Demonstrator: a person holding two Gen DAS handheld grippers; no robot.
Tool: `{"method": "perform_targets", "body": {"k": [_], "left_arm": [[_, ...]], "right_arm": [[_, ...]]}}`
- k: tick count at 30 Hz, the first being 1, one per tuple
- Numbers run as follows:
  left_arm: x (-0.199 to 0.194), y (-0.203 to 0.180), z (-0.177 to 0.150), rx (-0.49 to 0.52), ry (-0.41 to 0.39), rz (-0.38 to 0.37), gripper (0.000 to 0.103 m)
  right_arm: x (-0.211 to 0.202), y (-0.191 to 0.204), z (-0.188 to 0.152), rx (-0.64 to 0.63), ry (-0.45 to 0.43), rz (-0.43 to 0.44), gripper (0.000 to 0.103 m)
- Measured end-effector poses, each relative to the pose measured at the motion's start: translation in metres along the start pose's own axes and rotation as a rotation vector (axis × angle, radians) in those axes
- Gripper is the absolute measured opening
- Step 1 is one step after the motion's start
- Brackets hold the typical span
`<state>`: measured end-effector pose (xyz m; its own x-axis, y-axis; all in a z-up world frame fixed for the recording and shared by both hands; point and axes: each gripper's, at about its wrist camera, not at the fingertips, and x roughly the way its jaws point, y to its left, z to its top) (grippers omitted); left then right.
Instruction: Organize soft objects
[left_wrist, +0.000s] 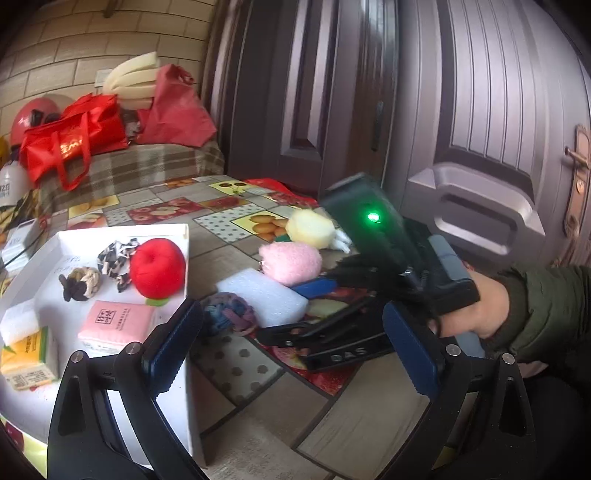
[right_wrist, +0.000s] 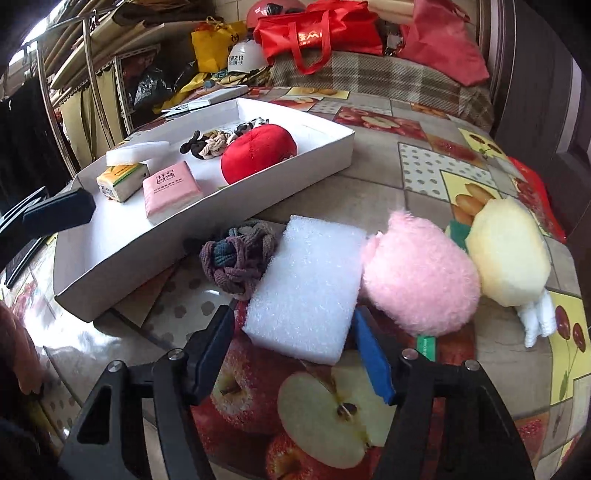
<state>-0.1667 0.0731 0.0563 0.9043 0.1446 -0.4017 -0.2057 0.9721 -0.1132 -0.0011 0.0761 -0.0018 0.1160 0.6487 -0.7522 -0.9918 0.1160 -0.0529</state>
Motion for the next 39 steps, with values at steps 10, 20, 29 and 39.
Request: {"method": "perform_targets", "body": {"k": [10, 20, 29, 39], "left_arm": [[0.014, -0.001, 0.001, -0.018, 0.054, 0.041, 0.098], [0.079, -0.022, 0.016, 0.054, 0.163, 0.179, 0.098], [0.112, -0.009, 0.007, -0.087, 0.343, 0.008, 0.098], [0.072, -0.019, 0.005, 0.018, 0.234, 0.108, 0.098]], "right_arm": [[-0.049, -0.020, -0.018, 0.052, -0.153, -0.018, 0.053], [-0.093, -0.077, -0.047, 0.332, -0.333, -0.023, 0.053], [-0.103, -0.078, -0.054, 0.331, -0.413, 0.049, 0.053], [-0.122, -0.072, -0.061, 0.298, -0.548, 0.068, 0.053]]}}
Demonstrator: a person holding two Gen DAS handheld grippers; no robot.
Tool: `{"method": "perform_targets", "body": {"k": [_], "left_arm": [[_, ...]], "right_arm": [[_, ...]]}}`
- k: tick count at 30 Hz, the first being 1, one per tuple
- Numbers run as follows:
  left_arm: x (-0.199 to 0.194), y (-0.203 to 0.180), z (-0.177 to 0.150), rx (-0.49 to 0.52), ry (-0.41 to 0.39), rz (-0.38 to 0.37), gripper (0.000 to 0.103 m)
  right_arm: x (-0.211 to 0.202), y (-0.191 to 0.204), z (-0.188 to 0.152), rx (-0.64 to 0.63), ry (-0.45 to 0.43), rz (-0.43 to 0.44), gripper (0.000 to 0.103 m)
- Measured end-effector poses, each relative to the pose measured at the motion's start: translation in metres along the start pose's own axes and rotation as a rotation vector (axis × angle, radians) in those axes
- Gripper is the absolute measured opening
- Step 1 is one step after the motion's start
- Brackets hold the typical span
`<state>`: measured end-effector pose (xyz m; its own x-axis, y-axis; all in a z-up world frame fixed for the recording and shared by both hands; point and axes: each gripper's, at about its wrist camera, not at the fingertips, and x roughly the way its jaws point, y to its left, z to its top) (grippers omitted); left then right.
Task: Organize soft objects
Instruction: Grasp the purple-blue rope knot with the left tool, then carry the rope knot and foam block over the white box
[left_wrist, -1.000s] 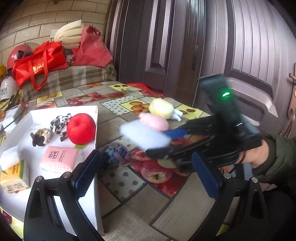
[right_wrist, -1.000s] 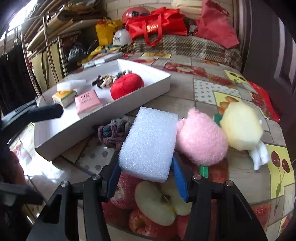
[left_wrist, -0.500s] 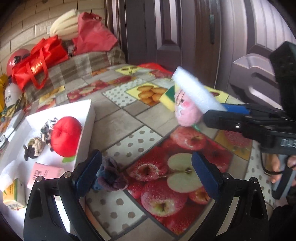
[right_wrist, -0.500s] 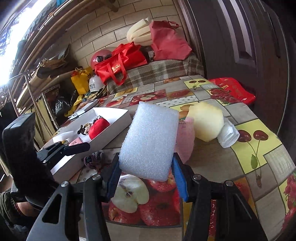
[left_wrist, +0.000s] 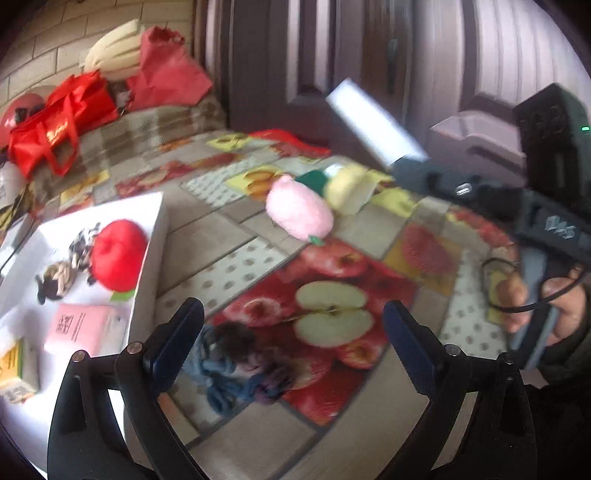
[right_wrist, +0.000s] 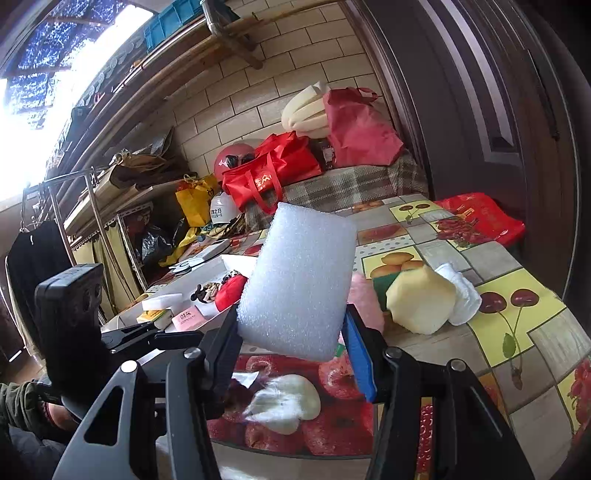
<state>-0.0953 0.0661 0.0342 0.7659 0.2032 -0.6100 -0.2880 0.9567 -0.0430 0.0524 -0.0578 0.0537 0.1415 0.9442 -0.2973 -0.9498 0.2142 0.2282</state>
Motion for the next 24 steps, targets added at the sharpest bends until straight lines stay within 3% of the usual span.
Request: {"method": "perform_targets", "body": {"k": [7, 9, 11, 17, 24], "left_arm": [[0.022, -0.001, -0.004, 0.010, 0.123, 0.030, 0.097], [0.027, -0.003, -0.006, 0.013, 0.147, 0.020, 0.076], [0.031, -0.002, -0.008, 0.010, 0.163, 0.009, 0.039], [0.026, -0.004, -0.008, 0.003, 0.137, -0.011, 0.028], [-0.011, -0.012, -0.006, 0.048, -0.059, -0.016, 0.028]], "right_arm": [[0.001, 0.001, -0.001, -0.009, 0.007, -0.001, 0.053], [0.000, 0.003, -0.002, -0.018, 0.002, -0.004, 0.053], [-0.001, 0.002, -0.002, -0.020, -0.001, -0.003, 0.053], [0.000, 0.000, -0.002, -0.015, -0.003, -0.005, 0.053], [-0.003, 0.005, -0.002, -0.051, -0.016, -0.028, 0.053]]}}
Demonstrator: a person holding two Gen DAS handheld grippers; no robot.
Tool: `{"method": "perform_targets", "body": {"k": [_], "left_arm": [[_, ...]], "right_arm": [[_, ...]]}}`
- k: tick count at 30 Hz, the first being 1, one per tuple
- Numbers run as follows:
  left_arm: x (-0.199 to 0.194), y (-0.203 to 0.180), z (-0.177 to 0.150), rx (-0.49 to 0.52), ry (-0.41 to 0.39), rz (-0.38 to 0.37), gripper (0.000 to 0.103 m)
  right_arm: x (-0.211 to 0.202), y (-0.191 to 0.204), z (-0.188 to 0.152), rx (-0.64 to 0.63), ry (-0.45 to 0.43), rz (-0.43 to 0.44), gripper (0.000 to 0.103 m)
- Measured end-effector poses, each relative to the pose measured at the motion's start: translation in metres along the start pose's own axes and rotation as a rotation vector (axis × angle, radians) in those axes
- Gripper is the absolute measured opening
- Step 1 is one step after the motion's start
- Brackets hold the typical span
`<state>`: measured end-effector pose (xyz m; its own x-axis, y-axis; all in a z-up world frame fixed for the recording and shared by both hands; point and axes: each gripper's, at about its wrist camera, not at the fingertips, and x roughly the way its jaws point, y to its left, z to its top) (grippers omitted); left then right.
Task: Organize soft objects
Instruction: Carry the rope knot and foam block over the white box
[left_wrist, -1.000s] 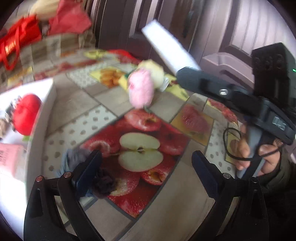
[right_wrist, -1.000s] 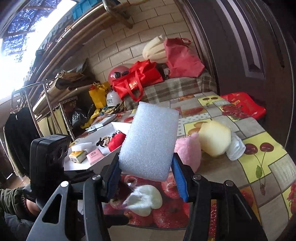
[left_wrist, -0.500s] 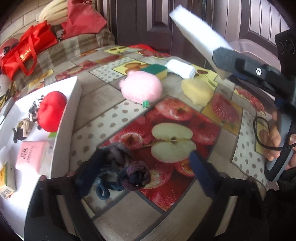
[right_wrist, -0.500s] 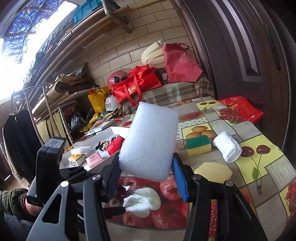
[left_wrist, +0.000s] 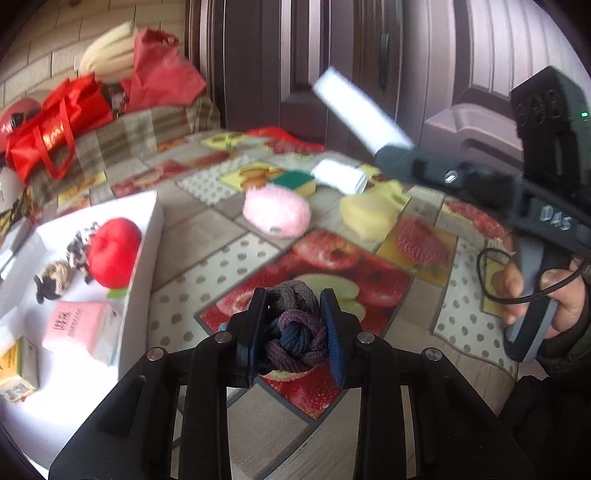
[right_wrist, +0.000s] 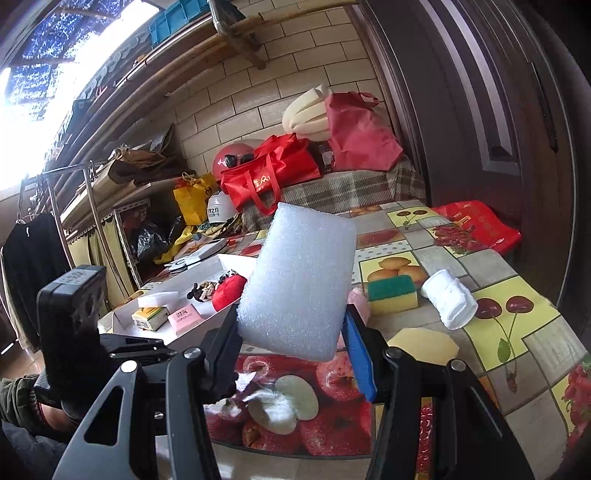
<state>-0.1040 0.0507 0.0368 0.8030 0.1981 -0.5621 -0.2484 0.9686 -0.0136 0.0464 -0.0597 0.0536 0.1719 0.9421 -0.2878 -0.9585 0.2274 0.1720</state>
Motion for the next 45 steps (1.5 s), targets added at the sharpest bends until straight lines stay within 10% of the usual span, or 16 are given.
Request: {"method": "perform_targets", "body": {"k": [13, 45], "left_arm": [[-0.055, 0.030, -0.012, -0.049, -0.251, 0.194, 0.028], [-0.088, 0.125, -0.039, -0.250, -0.311, 0.395, 0.028]], "right_arm": [[0.009, 0.027, 0.000, -0.091, -0.004, -0.001, 0.053], [0.106, 0.125, -0.005, -0.324, 0.109, 0.126, 0.053]]}}
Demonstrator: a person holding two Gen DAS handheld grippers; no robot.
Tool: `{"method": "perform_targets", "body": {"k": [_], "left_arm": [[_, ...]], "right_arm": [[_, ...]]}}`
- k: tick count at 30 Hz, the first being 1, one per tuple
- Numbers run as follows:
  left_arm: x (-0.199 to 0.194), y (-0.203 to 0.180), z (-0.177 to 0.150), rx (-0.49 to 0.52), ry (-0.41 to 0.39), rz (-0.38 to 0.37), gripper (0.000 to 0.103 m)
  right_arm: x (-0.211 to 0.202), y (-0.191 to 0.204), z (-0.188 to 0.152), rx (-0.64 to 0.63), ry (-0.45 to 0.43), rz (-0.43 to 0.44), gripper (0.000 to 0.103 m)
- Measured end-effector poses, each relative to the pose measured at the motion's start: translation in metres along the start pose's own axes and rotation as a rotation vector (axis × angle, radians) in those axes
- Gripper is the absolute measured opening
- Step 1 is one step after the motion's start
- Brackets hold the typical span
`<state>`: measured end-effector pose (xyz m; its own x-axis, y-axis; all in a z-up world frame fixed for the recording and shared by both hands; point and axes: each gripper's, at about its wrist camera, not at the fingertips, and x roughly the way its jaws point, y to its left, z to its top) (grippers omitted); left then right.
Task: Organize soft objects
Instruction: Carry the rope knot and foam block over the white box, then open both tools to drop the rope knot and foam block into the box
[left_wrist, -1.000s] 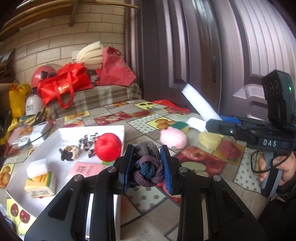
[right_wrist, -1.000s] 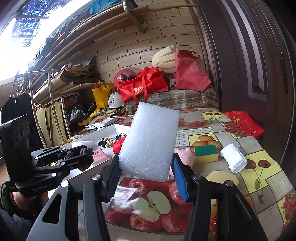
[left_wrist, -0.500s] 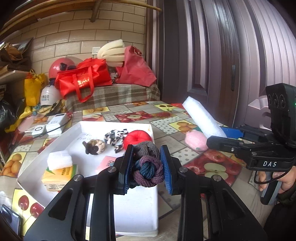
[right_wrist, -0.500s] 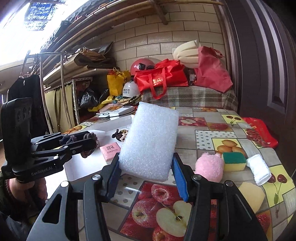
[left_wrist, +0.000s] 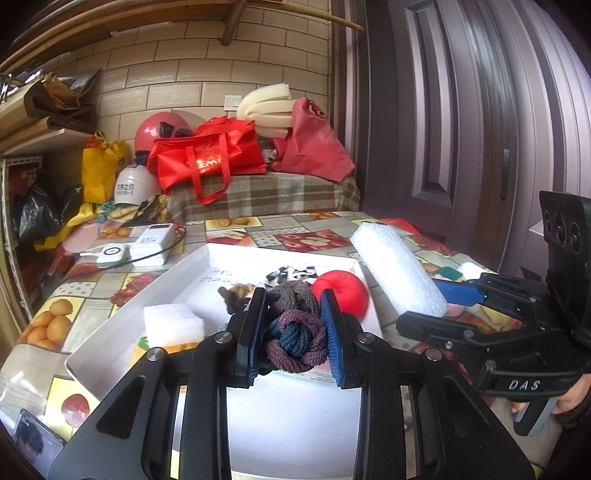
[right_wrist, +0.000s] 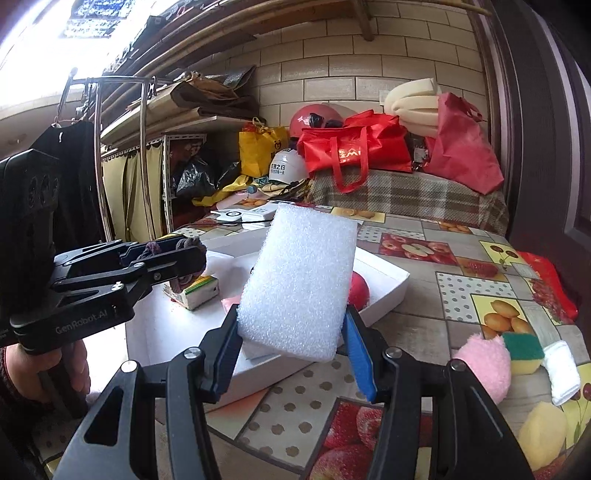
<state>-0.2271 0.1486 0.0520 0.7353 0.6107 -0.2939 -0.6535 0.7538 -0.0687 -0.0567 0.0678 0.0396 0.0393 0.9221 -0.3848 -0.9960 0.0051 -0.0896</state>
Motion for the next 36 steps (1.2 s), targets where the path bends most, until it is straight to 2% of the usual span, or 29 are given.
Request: {"method": "perform_targets", "body": {"k": [5, 13, 18, 22, 28, 30, 31, 33, 34, 35, 36], "left_arm": [[0.012, 0.014, 0.002, -0.015, 0.029, 0.019, 0.028], [0.032, 0.026, 0.005, -0.044, 0.081, 0.027, 0.027], [0.039, 0.039, 0.006, -0.099, 0.089, 0.054, 0.028], [0.040, 0.042, 0.006, -0.115, 0.095, 0.067, 0.028], [0.039, 0.042, 0.006, -0.117, 0.085, 0.125, 0.028], [0.039, 0.042, 0.006, -0.119, 0.088, 0.148, 0.034], [0.039, 0.043, 0.006, -0.124, 0.088, 0.166, 0.040], [0.037, 0.047, 0.006, -0.143, 0.076, 0.197, 0.066], [0.034, 0.048, 0.005, -0.153, 0.065, 0.210, 0.087], [0.032, 0.049, 0.005, -0.159, 0.052, 0.225, 0.097], [0.029, 0.050, 0.005, -0.161, 0.037, 0.230, 0.101]], "right_arm": [[0.018, 0.015, 0.007, -0.044, 0.016, 0.012, 0.053], [0.056, 0.016, 0.022, -0.001, 0.050, 0.015, 0.053], [0.075, 0.015, 0.027, 0.021, 0.071, 0.014, 0.053], [0.084, 0.013, 0.029, 0.044, 0.092, 0.016, 0.053], [0.094, 0.013, 0.030, 0.054, 0.124, 0.013, 0.053], [0.092, 0.014, 0.030, 0.051, 0.120, 0.011, 0.053], [0.092, 0.014, 0.030, 0.049, 0.118, 0.005, 0.053], [0.093, 0.015, 0.030, 0.046, 0.124, 0.002, 0.056], [0.094, 0.015, 0.030, 0.046, 0.128, -0.003, 0.060], [0.094, 0.015, 0.031, 0.046, 0.129, -0.011, 0.074], [0.094, 0.015, 0.031, 0.048, 0.127, -0.017, 0.086]]}}
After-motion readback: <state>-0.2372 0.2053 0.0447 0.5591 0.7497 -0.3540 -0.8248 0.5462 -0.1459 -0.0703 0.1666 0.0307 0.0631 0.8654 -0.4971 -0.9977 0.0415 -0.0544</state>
